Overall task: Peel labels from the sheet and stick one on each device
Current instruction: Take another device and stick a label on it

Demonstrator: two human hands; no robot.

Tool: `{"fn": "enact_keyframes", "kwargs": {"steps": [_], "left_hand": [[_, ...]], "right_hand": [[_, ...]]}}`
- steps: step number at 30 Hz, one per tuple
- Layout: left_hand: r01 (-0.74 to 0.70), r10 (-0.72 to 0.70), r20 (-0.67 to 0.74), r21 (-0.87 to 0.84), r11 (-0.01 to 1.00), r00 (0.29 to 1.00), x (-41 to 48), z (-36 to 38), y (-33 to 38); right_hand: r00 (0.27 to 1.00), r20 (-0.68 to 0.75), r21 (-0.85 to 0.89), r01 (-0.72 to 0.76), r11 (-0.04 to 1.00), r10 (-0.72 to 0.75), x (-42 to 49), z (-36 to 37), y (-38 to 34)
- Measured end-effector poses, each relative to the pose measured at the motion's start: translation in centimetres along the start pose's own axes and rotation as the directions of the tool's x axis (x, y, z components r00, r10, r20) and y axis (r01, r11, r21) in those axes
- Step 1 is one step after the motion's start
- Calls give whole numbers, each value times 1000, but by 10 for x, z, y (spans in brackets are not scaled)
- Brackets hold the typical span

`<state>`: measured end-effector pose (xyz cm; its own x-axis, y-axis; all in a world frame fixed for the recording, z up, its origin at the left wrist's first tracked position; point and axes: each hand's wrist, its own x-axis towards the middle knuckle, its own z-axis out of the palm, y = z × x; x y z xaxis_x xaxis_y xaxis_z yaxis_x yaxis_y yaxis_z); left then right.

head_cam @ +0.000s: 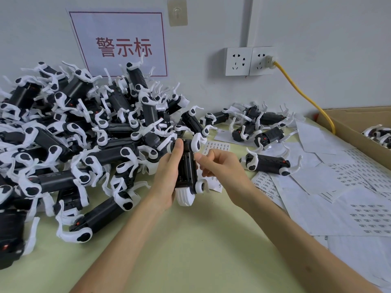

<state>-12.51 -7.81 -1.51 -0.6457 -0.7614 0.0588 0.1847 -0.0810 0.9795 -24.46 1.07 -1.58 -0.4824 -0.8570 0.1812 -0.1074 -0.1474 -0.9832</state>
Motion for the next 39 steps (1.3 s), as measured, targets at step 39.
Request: {"fn": "enact_keyframes", "kwargs": {"steps": [39], "left_hand": [[224,-155,342,-171,959,927,1,-3,-6]], "right_hand": [[972,233,172,-1,985,-40,0,-3,-3]]}}
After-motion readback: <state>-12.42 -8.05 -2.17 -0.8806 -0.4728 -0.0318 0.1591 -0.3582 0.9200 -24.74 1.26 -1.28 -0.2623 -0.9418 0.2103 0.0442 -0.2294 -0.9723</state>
